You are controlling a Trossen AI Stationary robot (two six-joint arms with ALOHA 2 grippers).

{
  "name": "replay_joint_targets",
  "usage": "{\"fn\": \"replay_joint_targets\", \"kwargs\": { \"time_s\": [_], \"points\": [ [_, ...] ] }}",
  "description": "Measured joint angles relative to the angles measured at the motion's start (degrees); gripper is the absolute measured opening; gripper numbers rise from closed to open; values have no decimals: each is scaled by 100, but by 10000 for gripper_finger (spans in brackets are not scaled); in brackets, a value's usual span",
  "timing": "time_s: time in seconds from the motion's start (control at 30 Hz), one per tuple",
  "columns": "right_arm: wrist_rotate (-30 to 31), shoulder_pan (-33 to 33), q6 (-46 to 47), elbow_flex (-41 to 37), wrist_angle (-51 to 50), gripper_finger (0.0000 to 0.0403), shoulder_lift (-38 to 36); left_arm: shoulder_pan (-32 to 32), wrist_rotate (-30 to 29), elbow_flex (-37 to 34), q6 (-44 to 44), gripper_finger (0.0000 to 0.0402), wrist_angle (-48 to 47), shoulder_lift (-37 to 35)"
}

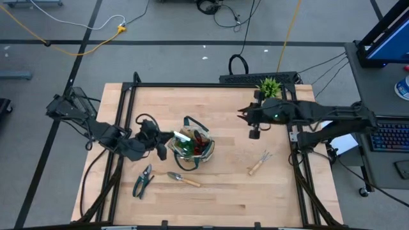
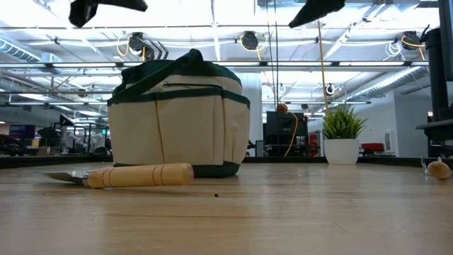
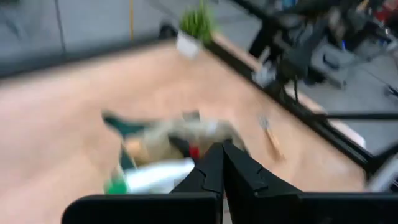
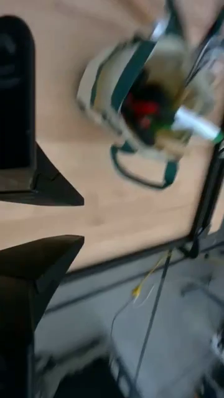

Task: Pick & Place Garden tools in Gardening bag
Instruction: Put the green shear scissors into the gardening bag

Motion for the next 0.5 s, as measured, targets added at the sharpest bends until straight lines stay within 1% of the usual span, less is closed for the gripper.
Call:
{"fn": "replay_joint_targets", "kwargs": {
  "time_s": [0.07, 0.17, 0.3, 0.37, 0.5],
  "points": [
    [-299, -51, 66, 0, 7, 74, -124, 0, 439, 0, -515, 3, -306, 9],
    [-562, -108, 75, 0, -20, 73, -244, -2, 1158, 0, -1334, 2, -903, 11],
    [-682, -122, 64, -255, 86, 73, -416, -40, 2235, 0, -2445, 4, -1700, 13],
    [-682, -124, 70, -448, 177, 73, -523, -93, 2643, 0, -2911, 3, -2013, 15],
    [-681, -124, 244, -870, 448, 73, -775, -268, 3278, 0, -3905, 4, -2526, 15]
  ]
}}
